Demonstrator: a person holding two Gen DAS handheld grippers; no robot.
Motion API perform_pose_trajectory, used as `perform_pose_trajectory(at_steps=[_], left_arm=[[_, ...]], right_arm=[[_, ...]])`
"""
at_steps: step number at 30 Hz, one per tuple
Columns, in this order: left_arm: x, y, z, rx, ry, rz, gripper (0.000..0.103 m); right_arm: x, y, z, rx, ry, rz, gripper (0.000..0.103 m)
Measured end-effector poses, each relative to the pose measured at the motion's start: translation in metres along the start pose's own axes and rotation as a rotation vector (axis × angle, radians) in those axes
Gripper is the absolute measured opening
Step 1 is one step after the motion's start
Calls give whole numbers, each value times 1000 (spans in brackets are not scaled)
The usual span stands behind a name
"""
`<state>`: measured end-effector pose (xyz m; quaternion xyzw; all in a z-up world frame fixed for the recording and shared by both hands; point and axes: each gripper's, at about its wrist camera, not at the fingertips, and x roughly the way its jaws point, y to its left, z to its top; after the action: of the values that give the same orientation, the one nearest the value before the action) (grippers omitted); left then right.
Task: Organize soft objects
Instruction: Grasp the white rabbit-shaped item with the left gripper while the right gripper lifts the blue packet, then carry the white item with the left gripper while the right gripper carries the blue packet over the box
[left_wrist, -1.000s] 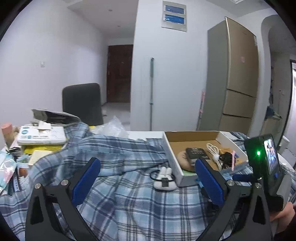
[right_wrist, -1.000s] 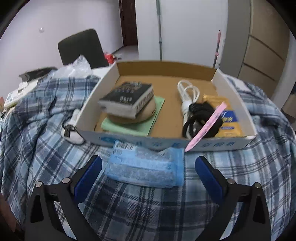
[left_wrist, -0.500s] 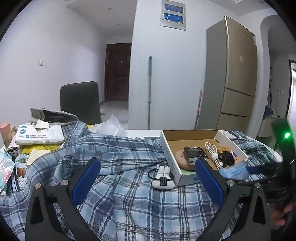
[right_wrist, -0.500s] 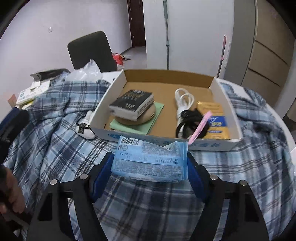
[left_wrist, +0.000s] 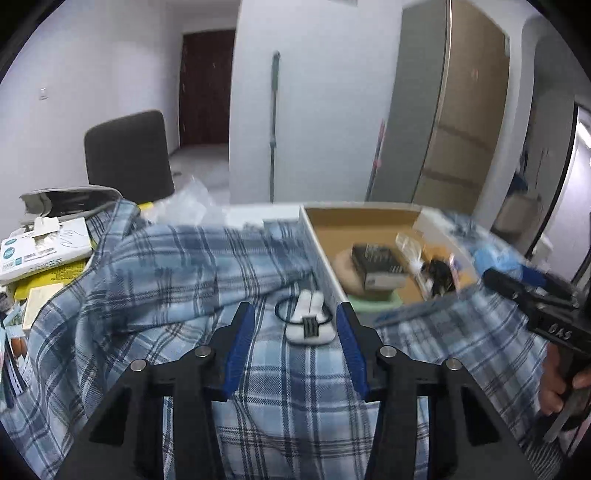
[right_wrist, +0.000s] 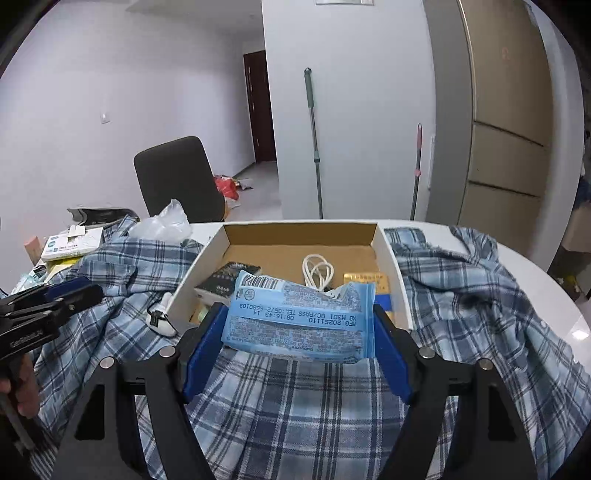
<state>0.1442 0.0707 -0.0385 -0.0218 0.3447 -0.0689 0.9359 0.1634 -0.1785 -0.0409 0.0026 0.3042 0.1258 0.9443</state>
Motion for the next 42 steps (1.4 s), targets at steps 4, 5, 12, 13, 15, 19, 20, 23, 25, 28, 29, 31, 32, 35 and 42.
perform_pose_trajectory(at_steps=[4, 5, 12, 13, 15, 19, 20, 23, 25, 28, 29, 31, 32, 35, 42], left_arm=[[32, -12, -4, 101, 141, -61, 48], [37, -13, -6, 115, 164, -44, 43], [67, -17, -8, 142, 254, -19, 43], [70, -18, -6, 146, 256, -17, 43], [76, -20, -1, 156, 260, 9, 43], [88, -23, 0, 164, 288, 16, 43], [90, -22, 0, 159, 292, 13, 44], [91, -24, 1, 168, 284, 12, 59], [92, -27, 3, 180, 270, 33, 60], [96, -29, 2, 181, 284, 38, 60], [98, -30, 1, 192, 291, 45, 60], [101, -31, 1, 211, 298, 63, 58], [101, -31, 0, 211, 295, 56, 48], [97, -30, 0, 190, 292, 19, 41], [57, -32, -1, 173, 219, 7, 40]], right_arm=[[3, -3, -1, 5, 6, 1, 75], [3, -4, -2, 11, 9, 5, 75], [5, -7, -5, 19, 24, 15, 75], [5, -7, -6, 19, 25, 16, 75], [5, -7, -6, 18, 27, 18, 75], [5, -9, -6, 27, 27, 12, 74], [5, -10, -6, 31, 29, 15, 75], [6, -12, -6, 36, 32, 13, 74], [7, -13, -6, 40, 36, 14, 75], [8, -14, -7, 44, 43, 14, 75], [7, -14, -6, 45, 42, 12, 75], [6, -14, -7, 46, 40, 12, 75], [6, -14, -7, 46, 38, 11, 74], [5, -14, -7, 43, 36, 11, 75], [2, -14, -6, 43, 22, 11, 75]])
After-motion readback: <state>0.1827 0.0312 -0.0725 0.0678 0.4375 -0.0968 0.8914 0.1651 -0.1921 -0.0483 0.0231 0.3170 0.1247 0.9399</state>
